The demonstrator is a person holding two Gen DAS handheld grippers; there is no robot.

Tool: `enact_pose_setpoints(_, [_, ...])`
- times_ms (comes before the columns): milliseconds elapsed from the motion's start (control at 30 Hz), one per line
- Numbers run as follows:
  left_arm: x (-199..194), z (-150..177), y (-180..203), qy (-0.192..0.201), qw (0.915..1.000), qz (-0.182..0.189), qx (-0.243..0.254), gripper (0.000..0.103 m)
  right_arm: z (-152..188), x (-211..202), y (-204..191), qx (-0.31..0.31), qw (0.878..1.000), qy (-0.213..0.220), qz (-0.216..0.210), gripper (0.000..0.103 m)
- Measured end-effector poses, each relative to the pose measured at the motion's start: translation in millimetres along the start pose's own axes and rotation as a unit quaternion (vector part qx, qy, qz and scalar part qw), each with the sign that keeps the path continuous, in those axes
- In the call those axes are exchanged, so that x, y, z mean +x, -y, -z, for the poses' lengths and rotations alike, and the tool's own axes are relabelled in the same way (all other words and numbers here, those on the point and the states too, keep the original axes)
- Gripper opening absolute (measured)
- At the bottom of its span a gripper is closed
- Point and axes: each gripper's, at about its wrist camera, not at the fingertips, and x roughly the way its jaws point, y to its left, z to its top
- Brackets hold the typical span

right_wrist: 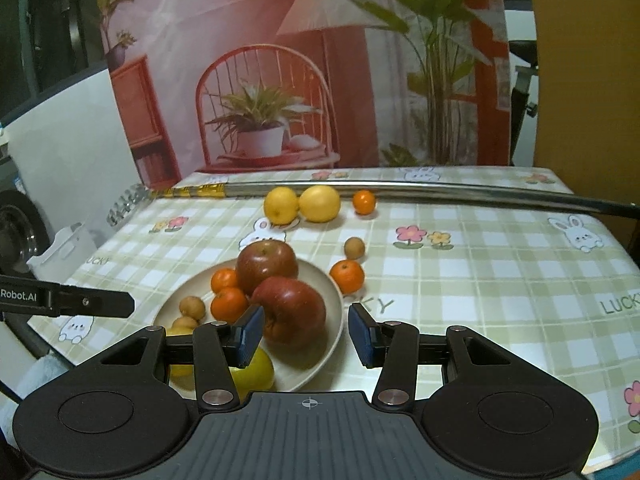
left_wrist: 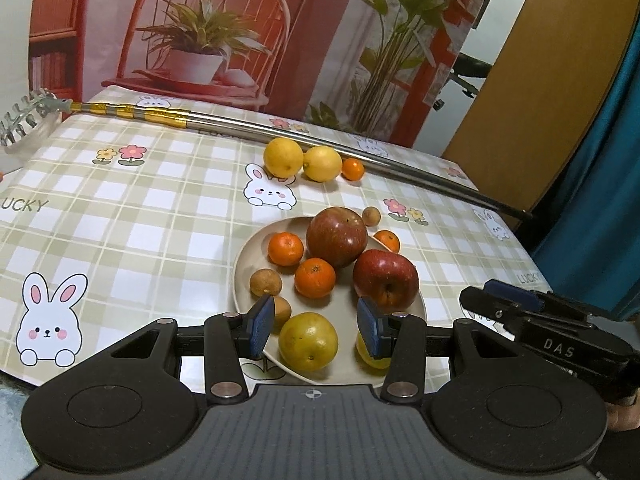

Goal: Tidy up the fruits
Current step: 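Open the right gripper to release the yellow-green apple in the plate, then lift both grippers away from the plate toward the remaining lemons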

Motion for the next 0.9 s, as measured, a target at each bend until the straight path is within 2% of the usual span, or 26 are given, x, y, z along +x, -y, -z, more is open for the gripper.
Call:
enact_pose_setpoints(200, [4,-12,0,0.002,0.9997,-0.012,0.023,0.048,-13,0,9,0.001,1.0,0.01,0.004,0.043])
enact_pose_setpoints(467, [27,-61,12,-0.009,0.998,-0.003,0.063,0.048,-50,12,46,0.024,0.998,0.045,0.025,0.044])
enact_pose_setpoints(667, [65,-92,27,-0.04,0.997,0.023,0.062,0.048,-72,32,70,0.024,0.998,0.051,0.042,0.044])
enact_pose_setpoints(900, [120,-110,50,-0.083,0.9939,0.029,0.067,0.048,-79,55,93,0.036,0.997,0.048,0.05,0.044])
